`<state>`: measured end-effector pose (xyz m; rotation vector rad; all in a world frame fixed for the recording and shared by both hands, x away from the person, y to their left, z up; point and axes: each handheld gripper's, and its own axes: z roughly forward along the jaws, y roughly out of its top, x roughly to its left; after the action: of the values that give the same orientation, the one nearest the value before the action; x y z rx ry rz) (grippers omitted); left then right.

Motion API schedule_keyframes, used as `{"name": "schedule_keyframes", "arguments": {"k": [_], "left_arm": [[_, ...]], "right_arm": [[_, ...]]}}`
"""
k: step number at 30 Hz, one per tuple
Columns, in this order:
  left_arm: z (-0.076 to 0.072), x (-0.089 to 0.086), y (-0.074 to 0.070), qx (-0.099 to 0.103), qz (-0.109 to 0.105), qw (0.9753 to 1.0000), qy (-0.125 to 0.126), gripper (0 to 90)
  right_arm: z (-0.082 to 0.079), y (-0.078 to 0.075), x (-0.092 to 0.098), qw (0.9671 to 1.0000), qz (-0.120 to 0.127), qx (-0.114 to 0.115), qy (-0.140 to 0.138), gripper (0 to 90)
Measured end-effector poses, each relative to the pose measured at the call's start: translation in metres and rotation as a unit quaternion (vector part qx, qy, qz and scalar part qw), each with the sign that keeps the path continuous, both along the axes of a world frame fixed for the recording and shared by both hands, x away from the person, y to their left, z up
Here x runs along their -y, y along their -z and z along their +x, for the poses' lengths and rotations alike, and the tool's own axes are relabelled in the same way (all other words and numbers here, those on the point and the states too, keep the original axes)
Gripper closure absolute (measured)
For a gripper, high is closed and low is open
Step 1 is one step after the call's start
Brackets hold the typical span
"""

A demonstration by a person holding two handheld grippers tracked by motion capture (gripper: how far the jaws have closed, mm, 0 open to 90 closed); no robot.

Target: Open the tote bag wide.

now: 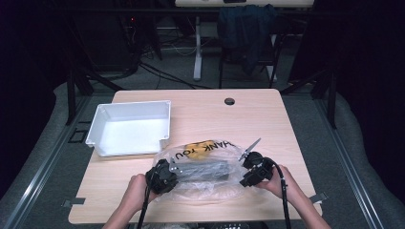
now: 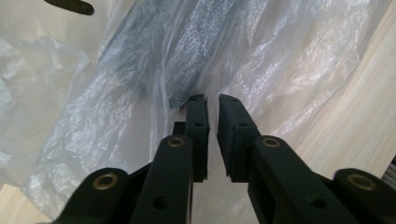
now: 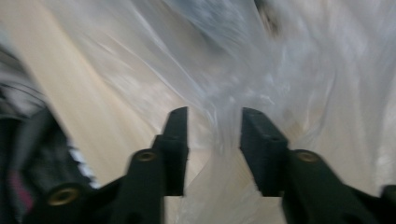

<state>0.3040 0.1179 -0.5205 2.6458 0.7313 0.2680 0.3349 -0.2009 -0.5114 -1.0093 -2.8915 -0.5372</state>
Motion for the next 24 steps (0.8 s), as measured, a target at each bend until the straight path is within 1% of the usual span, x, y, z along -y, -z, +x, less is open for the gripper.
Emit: {"name": "schedule_keyframes", "arguments": {"k": [1,2,3,4,5,6,7,9,10,11,12,13,16,18,19,20,21,22,24], "left_arm": [[0.000,0.000,-0.001,0.000,0.000,1.0000,0.000,81.6],[0.000,-0.001,0.000,0.000,0.000,1.0000,-0.003,81.4],[0.001,-0.001,0.000,-0.002,0.001,1.0000,-0.002,81.4],[0.001,-0.001,0.001,-0.005,0.002,1.0000,-0.003,81.4],[0.002,-0.001,0.002,-0.007,0.002,1.0000,-0.004,81.4],[0.002,-0.001,0.003,-0.008,0.004,1.0000,-0.004,81.5],[0.003,-0.001,0.003,-0.009,0.004,0.9999,-0.004,81.5],[0.003,-0.001,0.003,-0.008,0.003,0.9999,-0.005,81.5],[0.004,-0.001,0.004,-0.009,0.002,0.9999,-0.005,81.4],[0.004,-0.001,0.004,-0.009,0.002,0.9999,-0.005,81.3],[0.004,-0.002,0.004,-0.011,0.000,0.9999,-0.006,81.1],[0.004,-0.002,0.004,-0.011,0.000,0.9999,-0.006,80.5],[0.004,-0.003,0.003,-0.009,-0.002,0.9999,-0.008,77.7],[0.003,-0.004,0.001,-0.006,-0.005,0.9999,-0.012,75.7],[0.003,-0.005,-0.001,-0.006,-0.011,0.9998,-0.013,74.0],[0.003,-0.005,-0.002,-0.003,-0.014,0.9998,-0.017,72.6],[0.003,-0.006,-0.004,-0.002,-0.018,0.9996,-0.020,71.4],[0.003,-0.007,-0.005,0.001,-0.029,0.9993,-0.025,69.0],[0.003,-0.008,-0.007,0.005,-0.031,0.9991,-0.028,65.2]], "right_arm": [[-0.002,-0.009,0.000,0.9996,0.025,0.009,0.000,58.0],[-0.005,-0.016,-0.001,0.9985,0.050,0.022,0.001,55.8],[-0.008,-0.026,-0.003,0.9971,0.065,0.041,0.000,52.9],[-0.010,-0.031,-0.004,0.9953,0.078,0.056,0.005,52.3],[-0.010,-0.033,-0.006,0.9943,0.083,0.067,0.000,51.2],[-0.009,-0.033,-0.009,0.9937,0.082,0.076,0.006,49.2],[-0.008,-0.031,-0.012,0.9939,0.073,0.081,0.007,48.8],[-0.001,-0.022,-0.019,0.9943,0.068,0.081,0.014,46.9],[0.002,-0.018,-0.021,0.9946,0.060,0.083,0.018,48.4],[0.005,-0.014,-0.023,0.9948,0.058,0.082,0.016,52.6],[0.007,-0.012,-0.024,0.9948,0.055,0.084,0.018,58.5],[0.008,-0.009,-0.026,0.9944,0.056,0.087,0.022,69.1],[0.008,-0.007,-0.026,0.9951,0.056,0.081,0.015,87.5],[0.003,-0.005,-0.027,0.9954,0.055,0.077,0.012,89.6],[0.002,-0.006,-0.027,0.9964,0.047,0.071,0.000,89.9],[-0.002,-0.004,-0.027,0.9964,0.047,0.070,-0.001,90.0],[-0.004,-0.002,-0.027,0.9969,0.044,0.065,-0.007,90.0],[-0.006,-0.001,-0.027,0.9973,0.040,0.060,-0.012,90.0],[-0.010,0.001,-0.028,0.9977,0.036,0.053,-0.023,90.0]]}}
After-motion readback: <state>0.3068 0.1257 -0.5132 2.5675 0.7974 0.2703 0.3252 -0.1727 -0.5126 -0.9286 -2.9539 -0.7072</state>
